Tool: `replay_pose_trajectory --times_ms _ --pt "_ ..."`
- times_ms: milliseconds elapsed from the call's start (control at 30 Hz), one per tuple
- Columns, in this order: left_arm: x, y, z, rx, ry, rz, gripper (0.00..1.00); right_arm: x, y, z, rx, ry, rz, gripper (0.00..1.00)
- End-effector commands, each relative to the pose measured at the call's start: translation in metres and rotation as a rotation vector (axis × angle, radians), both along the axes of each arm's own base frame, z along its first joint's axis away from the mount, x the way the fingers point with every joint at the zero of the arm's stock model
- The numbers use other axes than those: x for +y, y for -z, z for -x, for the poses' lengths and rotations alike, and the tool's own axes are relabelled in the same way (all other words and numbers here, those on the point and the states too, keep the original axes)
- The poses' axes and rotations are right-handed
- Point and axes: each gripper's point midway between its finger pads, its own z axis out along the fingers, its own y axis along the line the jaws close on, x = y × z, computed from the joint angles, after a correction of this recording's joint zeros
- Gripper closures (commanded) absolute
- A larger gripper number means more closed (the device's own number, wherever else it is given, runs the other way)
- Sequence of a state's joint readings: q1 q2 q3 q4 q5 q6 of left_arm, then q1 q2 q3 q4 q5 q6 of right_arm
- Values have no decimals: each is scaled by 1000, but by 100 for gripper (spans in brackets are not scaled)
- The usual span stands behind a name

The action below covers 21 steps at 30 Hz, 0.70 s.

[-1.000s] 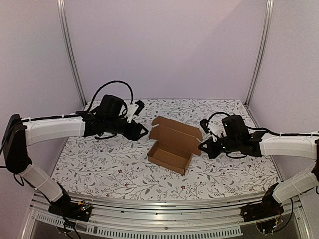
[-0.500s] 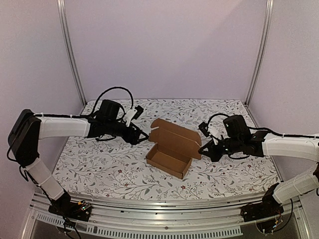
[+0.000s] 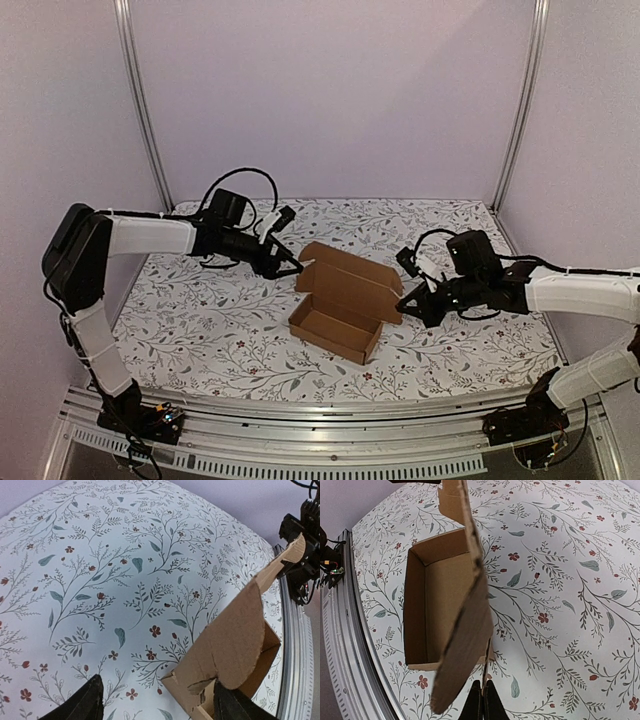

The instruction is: Fold the paper box

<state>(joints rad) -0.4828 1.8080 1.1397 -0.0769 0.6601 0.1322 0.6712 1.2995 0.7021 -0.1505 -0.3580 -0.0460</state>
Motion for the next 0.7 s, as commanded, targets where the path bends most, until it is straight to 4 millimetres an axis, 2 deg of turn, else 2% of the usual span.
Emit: replay_pose_trajectory --times_ms 0,200,400,667 --pt "-8 6 18 97 111 41 29 5 -4 -3 6 -18 -5 100" --pt "-12 3 31 133 182 81 39 6 -3 -3 9 -19 -4 100" --pt "-16 6 35 149 197 80 50 6 -2 -4 11 -16 2 100" --pt "-17 17 35 195 186 43 69 5 -3 -6 8 -10 3 100"
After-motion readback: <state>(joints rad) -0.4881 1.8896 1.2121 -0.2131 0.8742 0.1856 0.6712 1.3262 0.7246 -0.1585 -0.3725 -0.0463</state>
